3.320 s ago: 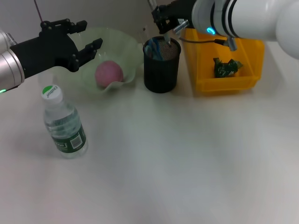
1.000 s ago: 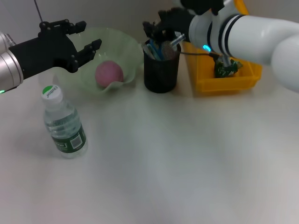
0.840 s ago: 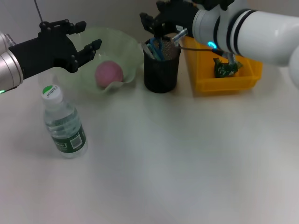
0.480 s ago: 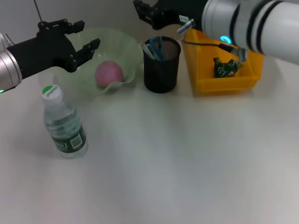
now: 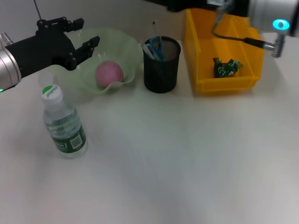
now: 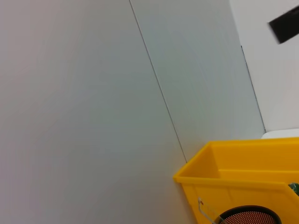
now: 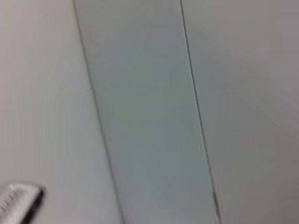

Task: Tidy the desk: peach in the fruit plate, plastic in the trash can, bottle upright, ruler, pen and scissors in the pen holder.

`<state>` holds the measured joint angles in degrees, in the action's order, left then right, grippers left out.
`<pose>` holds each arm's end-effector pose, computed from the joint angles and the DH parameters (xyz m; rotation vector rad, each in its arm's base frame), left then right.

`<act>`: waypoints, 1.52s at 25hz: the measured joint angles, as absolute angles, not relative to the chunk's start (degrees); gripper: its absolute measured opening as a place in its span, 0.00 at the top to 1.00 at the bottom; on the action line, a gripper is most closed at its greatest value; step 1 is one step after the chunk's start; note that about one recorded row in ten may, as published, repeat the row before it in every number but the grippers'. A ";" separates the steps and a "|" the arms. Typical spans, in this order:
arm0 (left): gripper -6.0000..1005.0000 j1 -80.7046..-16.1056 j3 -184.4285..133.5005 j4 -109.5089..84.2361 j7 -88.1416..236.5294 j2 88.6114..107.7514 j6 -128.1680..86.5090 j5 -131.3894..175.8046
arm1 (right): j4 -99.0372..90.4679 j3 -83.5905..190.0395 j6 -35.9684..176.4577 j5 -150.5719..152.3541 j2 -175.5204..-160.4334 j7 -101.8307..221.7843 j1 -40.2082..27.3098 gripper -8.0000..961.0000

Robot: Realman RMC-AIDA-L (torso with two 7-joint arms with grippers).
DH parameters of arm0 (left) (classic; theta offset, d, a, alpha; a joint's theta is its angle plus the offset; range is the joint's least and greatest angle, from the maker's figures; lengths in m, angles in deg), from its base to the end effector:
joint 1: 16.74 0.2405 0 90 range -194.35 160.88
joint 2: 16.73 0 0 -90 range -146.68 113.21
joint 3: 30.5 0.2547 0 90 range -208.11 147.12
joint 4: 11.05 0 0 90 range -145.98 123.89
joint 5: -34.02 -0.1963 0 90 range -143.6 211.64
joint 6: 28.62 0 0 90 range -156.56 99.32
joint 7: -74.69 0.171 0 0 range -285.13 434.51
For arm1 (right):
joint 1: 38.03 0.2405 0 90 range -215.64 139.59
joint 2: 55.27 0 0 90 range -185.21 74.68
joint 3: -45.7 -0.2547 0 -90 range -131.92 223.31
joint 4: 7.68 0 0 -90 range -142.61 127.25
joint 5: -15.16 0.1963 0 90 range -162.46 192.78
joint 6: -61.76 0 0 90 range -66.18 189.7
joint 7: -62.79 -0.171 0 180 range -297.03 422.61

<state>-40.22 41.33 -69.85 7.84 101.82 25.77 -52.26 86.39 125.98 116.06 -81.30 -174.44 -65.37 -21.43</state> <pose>-0.1851 0.3946 0.0040 -2.3429 -0.0315 -0.5208 0.0783 0.3526 0.0440 -2.3764 0.5954 0.9304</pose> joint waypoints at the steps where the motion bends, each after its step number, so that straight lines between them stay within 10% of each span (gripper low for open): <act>1: 0.50 -40.22 41.33 -69.85 7.84 101.82 25.77 -52.26 | 86.39 125.98 116.06 -81.30 -174.44 -65.37 -21.43 0.52; 38: 0.50 -35.16 29.81 -71.73 3.83 99.16 63.98 -50.97 | 72.36 95.87 160.24 -87.51 -172.67 -38.74 -20.05 0.53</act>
